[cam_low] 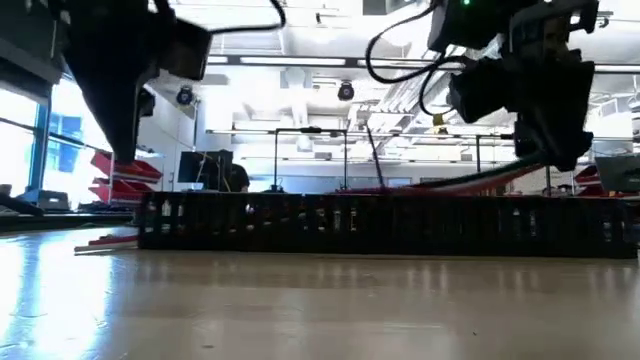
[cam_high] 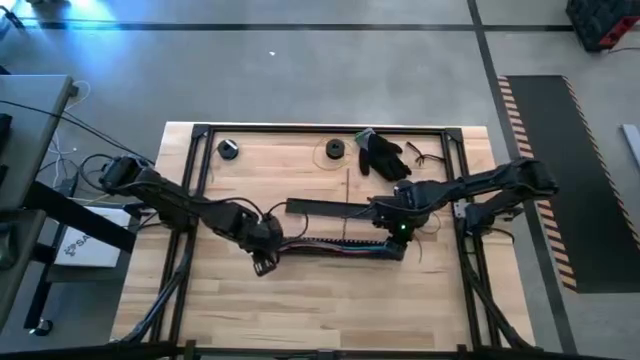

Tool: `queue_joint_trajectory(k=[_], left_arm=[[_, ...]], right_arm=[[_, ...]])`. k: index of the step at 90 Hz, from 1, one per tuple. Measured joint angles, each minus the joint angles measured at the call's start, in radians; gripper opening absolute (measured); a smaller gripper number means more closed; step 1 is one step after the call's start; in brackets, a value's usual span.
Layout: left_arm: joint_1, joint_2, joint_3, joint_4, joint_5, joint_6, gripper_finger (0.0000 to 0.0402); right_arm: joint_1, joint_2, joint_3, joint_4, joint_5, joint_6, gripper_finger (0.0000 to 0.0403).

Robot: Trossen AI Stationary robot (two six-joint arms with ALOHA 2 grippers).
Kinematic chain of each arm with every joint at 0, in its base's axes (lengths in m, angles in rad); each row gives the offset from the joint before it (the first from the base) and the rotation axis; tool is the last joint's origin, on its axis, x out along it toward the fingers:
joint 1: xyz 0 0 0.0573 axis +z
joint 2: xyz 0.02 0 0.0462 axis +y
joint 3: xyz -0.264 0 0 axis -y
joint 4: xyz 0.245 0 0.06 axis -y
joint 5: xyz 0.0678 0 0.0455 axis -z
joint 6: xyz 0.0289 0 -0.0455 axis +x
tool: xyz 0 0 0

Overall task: Ziptie cables
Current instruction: Put the ziptied cables into the black cable duct, then close the black cable duct

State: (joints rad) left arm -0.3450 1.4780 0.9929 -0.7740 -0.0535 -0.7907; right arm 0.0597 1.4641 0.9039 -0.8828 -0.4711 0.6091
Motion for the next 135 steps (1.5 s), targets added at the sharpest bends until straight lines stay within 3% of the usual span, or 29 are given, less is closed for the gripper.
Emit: queue_joint_trajectory(k=[27, 64, 75, 93, 102, 114, 135], left_arm=[[-0.035, 0.0, 0.0, 0.023, -0.017, -0.036, 0.0103], [-0.071, 0.001, 0.0, 0.061, -0.039, -0.063, 0.0103], [-0.076, 0.001, 0.0, 0.089, -0.039, -0.065, 0.0103], [-0.083, 0.001, 0.0, 0.104, -0.039, -0.124, 0.0103], [-0.096, 0.001, 0.0, 0.134, -0.045, -0.157, 0.0103], [-0.113, 0.001, 0.0, 0.151, -0.066, -0.194, 0.0103], [-0.121, 0.001, 0.0, 0.152, -0.056, -0.203, 0.0103]], right_arm=[[0.0, 0.0, -0.002, -0.102, 0.044, -0.065, 0.0082], [0.022, 0.0, -0.002, -0.227, 0.102, 0.013, 0.0087], [0.015, 0.0, -0.002, -0.232, 0.092, 0.015, 0.0127], [0.006, -0.022, -0.002, -0.255, 0.027, 0.031, 0.0245], [0.012, -0.06, -0.002, -0.28, 0.001, 0.092, 0.0284], [0.042, -0.139, -0.002, -0.296, 0.08, 0.202, 0.0295], [0.08, -0.25, -0.002, -0.238, 0.177, 0.284, 0.0279]])
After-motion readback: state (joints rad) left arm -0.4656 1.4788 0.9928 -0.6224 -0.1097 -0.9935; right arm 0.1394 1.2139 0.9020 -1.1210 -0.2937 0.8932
